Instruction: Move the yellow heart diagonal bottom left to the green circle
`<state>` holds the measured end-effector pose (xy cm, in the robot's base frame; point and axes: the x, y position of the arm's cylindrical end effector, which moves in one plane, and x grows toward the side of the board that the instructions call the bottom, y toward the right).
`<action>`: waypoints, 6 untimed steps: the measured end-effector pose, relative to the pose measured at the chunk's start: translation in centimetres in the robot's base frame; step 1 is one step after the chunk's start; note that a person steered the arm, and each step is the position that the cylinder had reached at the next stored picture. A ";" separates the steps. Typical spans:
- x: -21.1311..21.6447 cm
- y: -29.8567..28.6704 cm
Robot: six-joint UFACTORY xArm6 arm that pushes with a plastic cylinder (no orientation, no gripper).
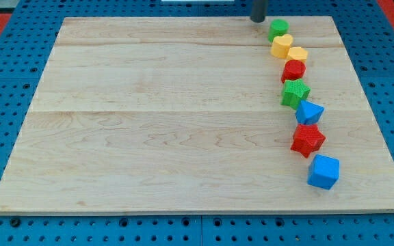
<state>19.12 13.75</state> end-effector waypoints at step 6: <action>7.1 3.9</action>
<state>26.25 17.63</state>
